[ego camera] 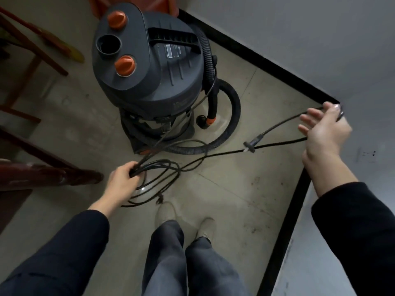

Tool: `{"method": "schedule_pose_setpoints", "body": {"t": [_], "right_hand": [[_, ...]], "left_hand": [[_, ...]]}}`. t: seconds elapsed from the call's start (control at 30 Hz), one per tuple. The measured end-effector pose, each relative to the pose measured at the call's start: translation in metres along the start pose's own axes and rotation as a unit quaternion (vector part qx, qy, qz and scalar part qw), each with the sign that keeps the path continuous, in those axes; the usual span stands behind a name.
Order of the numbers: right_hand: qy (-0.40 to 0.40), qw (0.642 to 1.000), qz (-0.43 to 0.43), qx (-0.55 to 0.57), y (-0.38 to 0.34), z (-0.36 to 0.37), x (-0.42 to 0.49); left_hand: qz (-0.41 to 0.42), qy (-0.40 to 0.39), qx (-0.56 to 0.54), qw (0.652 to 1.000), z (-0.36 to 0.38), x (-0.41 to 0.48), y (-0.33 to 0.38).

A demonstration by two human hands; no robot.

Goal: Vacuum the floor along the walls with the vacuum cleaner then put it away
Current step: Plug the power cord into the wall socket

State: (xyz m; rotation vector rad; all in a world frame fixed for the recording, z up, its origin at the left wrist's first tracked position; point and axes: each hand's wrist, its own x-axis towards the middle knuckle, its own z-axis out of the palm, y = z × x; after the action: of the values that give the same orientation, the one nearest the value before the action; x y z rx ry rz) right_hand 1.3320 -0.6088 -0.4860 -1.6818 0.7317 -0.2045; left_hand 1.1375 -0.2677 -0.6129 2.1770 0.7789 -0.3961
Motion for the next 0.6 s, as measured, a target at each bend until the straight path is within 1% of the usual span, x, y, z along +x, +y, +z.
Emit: {"method": "schedule_pose_setpoints", "body": {"t": [0.03,0.07,0.2,0.3,0.43,0.5,0.6], "right_hand": [[0.006,1.000,-0.010,-0.011,-0.001,0.000,0.001],[-0.008,1.000,-0.006,-0.023,0.000,0.000,-0.001],[-0.123,0.988,0.054,-0.077,0.021,0.007,-0.029],[-0.159,0.979,0.074,-0.104,0.037,0.014,-0.048],[-0.224,0.966,0.046,-0.120,0.042,0.017,-0.067],[-0.252,0.959,0.028,-0.126,0.039,0.016,-0.076],[-0.272,0.951,0.014,-0.148,0.033,0.012,-0.089]], "left_hand": [[0.002,0.005,0.004,1.000,-0.004,0.002,-0.003],[0.004,0.009,0.001,1.000,-0.007,0.003,-0.004],[0.011,0.008,-0.033,0.999,-0.006,0.000,-0.001],[-0.005,-0.019,-0.090,0.996,-0.008,-0.005,-0.001],[-0.012,-0.034,-0.150,0.988,-0.015,-0.007,0.003],[-0.017,-0.018,-0.157,0.987,-0.015,-0.008,0.008],[-0.031,0.001,-0.171,0.985,-0.010,-0.008,0.015]]}}
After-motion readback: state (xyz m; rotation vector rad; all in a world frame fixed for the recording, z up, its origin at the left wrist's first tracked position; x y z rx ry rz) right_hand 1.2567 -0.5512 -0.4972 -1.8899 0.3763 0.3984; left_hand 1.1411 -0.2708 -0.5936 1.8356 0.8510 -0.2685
